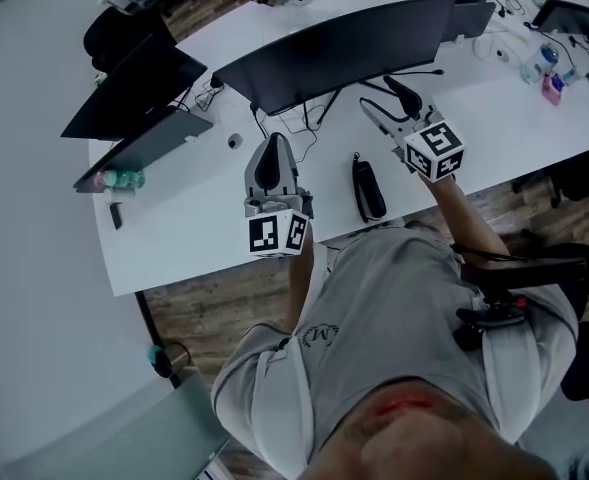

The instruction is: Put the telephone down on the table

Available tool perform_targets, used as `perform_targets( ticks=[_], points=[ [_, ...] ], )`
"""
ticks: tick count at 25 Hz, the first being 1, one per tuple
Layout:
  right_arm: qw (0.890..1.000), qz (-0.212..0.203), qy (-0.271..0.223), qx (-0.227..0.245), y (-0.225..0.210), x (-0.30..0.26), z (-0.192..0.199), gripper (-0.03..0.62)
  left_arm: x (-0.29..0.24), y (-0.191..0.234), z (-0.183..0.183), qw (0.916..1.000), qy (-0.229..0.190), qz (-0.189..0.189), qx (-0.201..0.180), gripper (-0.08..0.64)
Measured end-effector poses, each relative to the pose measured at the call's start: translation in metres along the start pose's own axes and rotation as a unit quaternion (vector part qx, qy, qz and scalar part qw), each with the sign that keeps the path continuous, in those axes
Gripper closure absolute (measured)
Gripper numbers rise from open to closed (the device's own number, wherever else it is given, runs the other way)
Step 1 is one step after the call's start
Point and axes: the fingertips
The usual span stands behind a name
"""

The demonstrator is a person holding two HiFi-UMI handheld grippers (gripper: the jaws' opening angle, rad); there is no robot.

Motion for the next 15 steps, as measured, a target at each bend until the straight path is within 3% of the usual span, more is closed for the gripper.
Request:
perform_targets(
  ticks=[5, 10, 11, 12, 15],
  points=[
    [0.998, -0.009, -0.053, 0.043, 0.021, 0.002, -0.067, 0.308, -0.012, -0.005, -0.010, 0.9995, -0.008, 0.028, 0.009, 0.549],
    [0.997, -0.006, -0.054, 0.056, 0.028, 0.007, -0.078, 0.310, -0.017, -0.007, -0.016, 0.9992, -0.005, 0.039, 0.011, 0.549],
    [0.997, -0.010, -0.054, 0.055, 0.031, 0.010, -0.078, 0.392, -0.015, -0.008, -0.016, 0.9991, -0.005, 0.040, 0.011, 0.549],
    [0.997, -0.013, -0.057, 0.055, 0.033, 0.013, -0.079, 0.528, -0.014, -0.010, -0.017, 0.9991, -0.006, 0.041, 0.011, 0.549],
    [0.996, -0.019, -0.055, 0.070, 0.038, 0.020, -0.078, 0.577, -0.009, -0.016, -0.017, 0.9989, -0.007, 0.044, 0.013, 0.549]
  ],
)
Point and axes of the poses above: the fingertips, and each gripper's own axes: x backward along the fingers, y to its left, z out of its underside, and after that the axes turned 8 degrees about -y, right-handed
